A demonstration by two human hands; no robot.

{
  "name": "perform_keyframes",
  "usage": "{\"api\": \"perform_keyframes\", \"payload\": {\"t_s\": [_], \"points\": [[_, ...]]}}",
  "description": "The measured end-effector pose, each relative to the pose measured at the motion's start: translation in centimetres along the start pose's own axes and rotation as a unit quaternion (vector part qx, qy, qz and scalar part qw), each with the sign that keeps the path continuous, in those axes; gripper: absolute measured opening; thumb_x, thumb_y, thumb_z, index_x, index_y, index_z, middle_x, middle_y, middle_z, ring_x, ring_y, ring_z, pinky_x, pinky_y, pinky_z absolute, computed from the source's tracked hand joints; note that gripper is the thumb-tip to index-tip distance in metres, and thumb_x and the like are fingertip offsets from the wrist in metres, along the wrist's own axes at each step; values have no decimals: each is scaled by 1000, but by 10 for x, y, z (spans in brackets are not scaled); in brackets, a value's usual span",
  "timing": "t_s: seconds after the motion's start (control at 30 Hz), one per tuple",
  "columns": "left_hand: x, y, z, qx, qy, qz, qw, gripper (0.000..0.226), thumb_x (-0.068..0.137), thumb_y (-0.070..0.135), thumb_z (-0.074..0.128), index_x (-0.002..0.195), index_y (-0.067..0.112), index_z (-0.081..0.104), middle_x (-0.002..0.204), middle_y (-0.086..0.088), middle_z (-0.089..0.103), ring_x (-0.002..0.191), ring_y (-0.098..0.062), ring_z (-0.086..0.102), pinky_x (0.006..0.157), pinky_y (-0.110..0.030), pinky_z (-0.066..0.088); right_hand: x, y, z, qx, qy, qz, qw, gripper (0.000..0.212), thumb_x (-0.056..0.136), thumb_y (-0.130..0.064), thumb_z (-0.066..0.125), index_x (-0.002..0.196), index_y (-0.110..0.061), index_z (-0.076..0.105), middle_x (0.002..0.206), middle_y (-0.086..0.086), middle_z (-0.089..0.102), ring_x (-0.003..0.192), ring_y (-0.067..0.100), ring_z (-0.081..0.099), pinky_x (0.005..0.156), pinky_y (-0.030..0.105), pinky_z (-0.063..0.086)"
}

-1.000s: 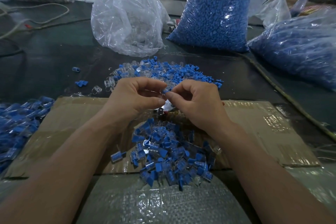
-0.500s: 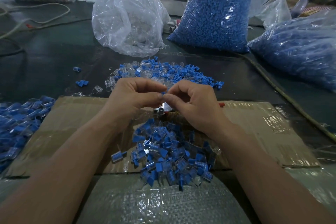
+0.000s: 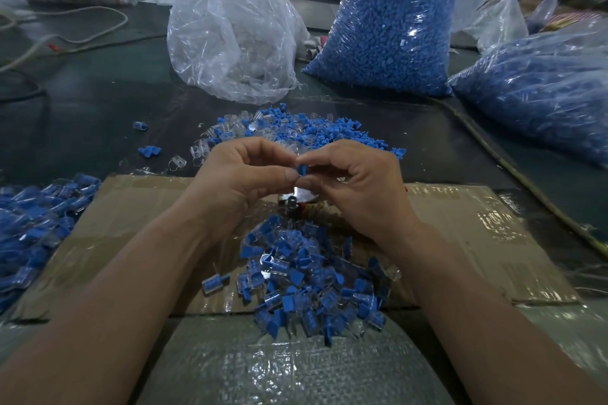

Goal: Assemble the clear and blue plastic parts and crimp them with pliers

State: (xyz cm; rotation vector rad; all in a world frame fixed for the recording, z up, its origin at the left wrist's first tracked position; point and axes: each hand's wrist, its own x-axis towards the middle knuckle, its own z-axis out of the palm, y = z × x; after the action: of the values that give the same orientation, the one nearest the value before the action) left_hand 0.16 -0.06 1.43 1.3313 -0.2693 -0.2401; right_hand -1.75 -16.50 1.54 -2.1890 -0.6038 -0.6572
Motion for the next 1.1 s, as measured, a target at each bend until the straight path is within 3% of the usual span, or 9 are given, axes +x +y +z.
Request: {"api": "perform_keyframes", "payload": {"t_s": [0.13,0.27,0.5,0.83,1.1], "points": [[-2,1,1,-12,4,-6,1000,14,55,-1,70,62,11,71,68,-4,69,68,-14,68,62,-17,53,0,1,0,24,21,9,999,25,73,-9,73,97,-4,71,86,-7,62,85,2,59,76,13,50],[-2,1,1,18,5,-12,1000,9,56,6,69,61,13,72,67,-4,70,65,-14,68,59,-18,53,-1,3,0,20,17,12,1000,25,72,-7,74,97,-3,71,86,-6,63,84,3,59,76,12,50],[-1,0,2,39,5,-20,999,6,62,10,66,66,9,70,68,-13,69,59,-20,67,51,-20,53,0,5,-1,-60,5,-54,997,23,73,-7,70,95,-3,72,90,9,72,82,13,65,76,29,54],[-1,-1,4,40,8,-19,999,12,64,9,64,73,3,68,63,-12,68,53,-16,65,49,-19,53,1,6,-4,-51,-34,-47,997,24,75,-6,67,98,-2,71,89,10,72,96,10,55,83,16,43],[-1,-2,2,43,3,-13,999,8,62,11,67,67,13,74,66,-9,70,59,-16,67,53,-19,52,1,5,-4,-85,-22,-58,994,22,74,-4,69,96,-2,71,87,10,72,78,14,66,79,18,45]]}}
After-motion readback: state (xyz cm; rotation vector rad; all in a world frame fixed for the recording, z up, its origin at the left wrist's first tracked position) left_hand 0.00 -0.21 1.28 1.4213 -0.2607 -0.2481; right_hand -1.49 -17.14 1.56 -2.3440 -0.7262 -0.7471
